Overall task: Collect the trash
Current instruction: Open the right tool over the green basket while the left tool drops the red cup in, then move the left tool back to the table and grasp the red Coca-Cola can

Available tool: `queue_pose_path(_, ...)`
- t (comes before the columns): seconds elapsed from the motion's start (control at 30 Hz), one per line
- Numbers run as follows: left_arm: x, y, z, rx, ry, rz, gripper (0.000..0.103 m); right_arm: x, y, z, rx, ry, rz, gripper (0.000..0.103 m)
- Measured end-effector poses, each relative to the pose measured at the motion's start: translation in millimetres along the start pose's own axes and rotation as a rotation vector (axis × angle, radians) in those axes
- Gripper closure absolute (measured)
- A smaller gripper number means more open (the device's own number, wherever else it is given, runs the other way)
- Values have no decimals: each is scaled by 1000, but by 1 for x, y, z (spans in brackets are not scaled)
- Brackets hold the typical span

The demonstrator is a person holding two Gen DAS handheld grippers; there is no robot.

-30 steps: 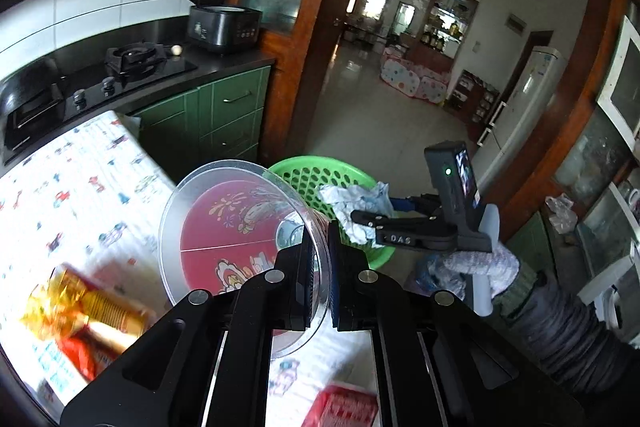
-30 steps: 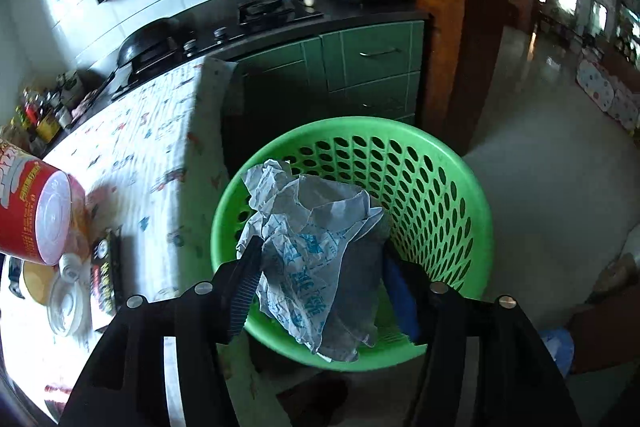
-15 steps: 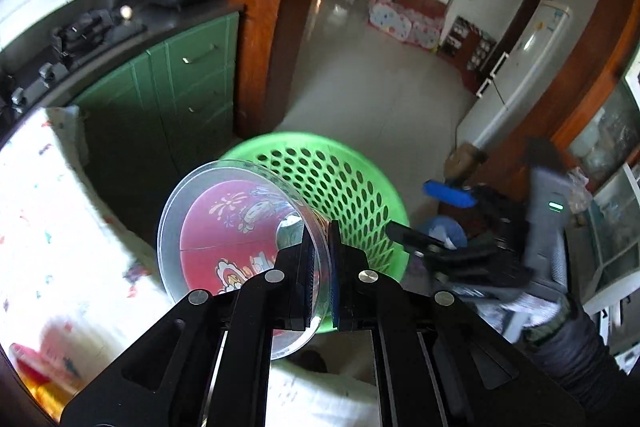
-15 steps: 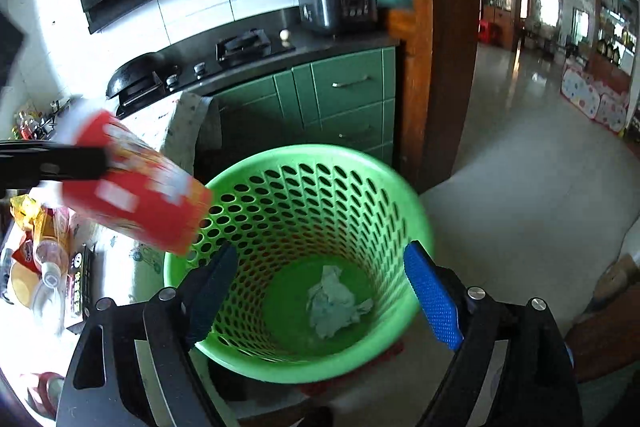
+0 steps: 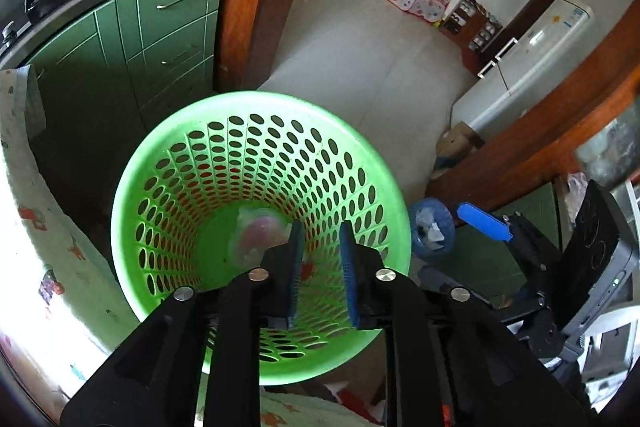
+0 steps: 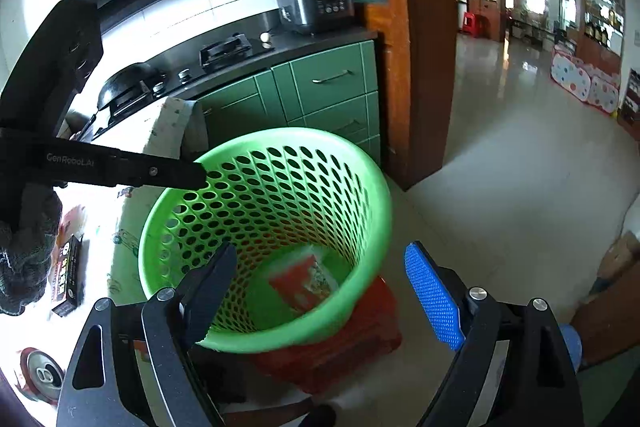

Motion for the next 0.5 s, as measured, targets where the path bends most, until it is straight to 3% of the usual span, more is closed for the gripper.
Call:
queue_pose_path(0.2,18,8,-5,5,-41,11,75,14,5,-2,-1,-19,-1,20)
queue_pose_path(0.33,51,17,-7,-2,-60,55,74,29,8,-17,13,-27,12,18)
queue_pose_path(0.5,97,35,-2,-30,-76,130,64,50,10,-42,35,-51,21,17)
Point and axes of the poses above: each gripper's, at about its wrist camera, not at the fingertips, and x roughly against the way its jaws point, z to its right, y to its underside, the point moved 7 cm from there along -x, roughly the way its jaws point, and after that the axes turned 9 degrees about z, right-handed, at the moved point
